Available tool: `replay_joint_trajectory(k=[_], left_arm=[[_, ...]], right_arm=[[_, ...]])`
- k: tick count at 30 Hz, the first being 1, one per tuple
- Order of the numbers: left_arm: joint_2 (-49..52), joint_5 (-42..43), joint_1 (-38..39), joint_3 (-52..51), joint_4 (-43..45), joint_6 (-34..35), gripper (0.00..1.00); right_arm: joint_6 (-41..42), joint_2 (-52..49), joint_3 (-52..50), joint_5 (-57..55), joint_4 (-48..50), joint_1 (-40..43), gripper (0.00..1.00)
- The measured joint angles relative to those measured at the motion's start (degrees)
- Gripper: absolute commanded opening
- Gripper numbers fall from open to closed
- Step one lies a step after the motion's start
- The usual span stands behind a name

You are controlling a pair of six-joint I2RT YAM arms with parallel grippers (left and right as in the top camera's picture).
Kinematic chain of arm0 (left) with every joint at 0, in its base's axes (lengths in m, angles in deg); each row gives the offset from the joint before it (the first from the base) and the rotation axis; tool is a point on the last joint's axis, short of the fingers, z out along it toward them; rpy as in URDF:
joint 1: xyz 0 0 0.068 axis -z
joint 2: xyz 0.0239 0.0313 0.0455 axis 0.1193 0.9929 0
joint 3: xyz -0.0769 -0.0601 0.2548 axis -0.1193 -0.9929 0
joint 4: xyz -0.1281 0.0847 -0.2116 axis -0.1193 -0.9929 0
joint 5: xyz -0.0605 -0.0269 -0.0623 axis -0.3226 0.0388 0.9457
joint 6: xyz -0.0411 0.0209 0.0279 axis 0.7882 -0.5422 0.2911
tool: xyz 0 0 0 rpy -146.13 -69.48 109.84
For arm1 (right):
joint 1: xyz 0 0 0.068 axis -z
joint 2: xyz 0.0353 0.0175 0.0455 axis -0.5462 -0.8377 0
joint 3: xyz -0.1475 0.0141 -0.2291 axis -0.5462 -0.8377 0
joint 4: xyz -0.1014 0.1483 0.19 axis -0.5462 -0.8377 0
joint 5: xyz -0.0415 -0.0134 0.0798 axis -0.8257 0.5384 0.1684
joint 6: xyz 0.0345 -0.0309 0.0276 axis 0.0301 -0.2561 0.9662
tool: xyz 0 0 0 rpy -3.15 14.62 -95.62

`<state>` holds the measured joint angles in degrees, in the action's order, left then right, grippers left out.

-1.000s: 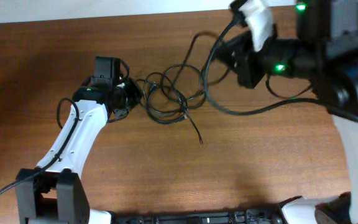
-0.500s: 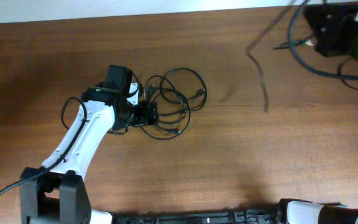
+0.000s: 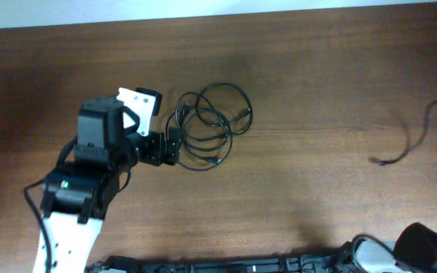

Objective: Untangle cables

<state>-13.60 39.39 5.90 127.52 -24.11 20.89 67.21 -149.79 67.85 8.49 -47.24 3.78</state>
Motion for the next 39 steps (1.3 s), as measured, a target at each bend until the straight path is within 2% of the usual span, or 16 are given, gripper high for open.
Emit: replay_joint_trajectory(k=[6,14,21,27,32,34,37,39], left_arm=[[-3.7,0.0,0.0,0.0,0.0,-0.5,0.98],[-3.7,0.0,0.0,0.0,1.7,-0.5,0.99],[-3.7,1.6,0.0,0.0,4.4,-0.5,0.99],[-3.7,1.6,0.0,0.0,4.8,-0.5,0.99],[-3.7,1.6,0.0,0.0,5.3,-0.5,0.99],[-3.7,1.6,0.0,0.0,5.3,-0.5,0.99],[-3.7,1.6,0.0,0.0,5.4,-0.5,0.99],[-3.7,1.7,0.0,0.0,5.4,-0.5,0.99]], right_arm=[[0.0,-3.3,0.0,-4.6,0.1,14.9,0.04],[0.0,-4.0,0.0,-7.0,1.8,28.6,0.04],[0.0,-4.5,-0.2,-7.8,0.1,30.4,0.04],[0.0,-9.8,-6.3,-8.4,0.0,30.4,0.05],[-0.1,-15.6,-10.2,-7.3,0.1,30.4,0.28],[0.7,-16.5,-10.3,-7.0,0.1,30.1,0.43],[1.5,-16.7,-10.3,-6.9,0.1,28.5,0.48],[1.5,-16.7,-10.3,-6.8,0.1,26.2,0.59]])
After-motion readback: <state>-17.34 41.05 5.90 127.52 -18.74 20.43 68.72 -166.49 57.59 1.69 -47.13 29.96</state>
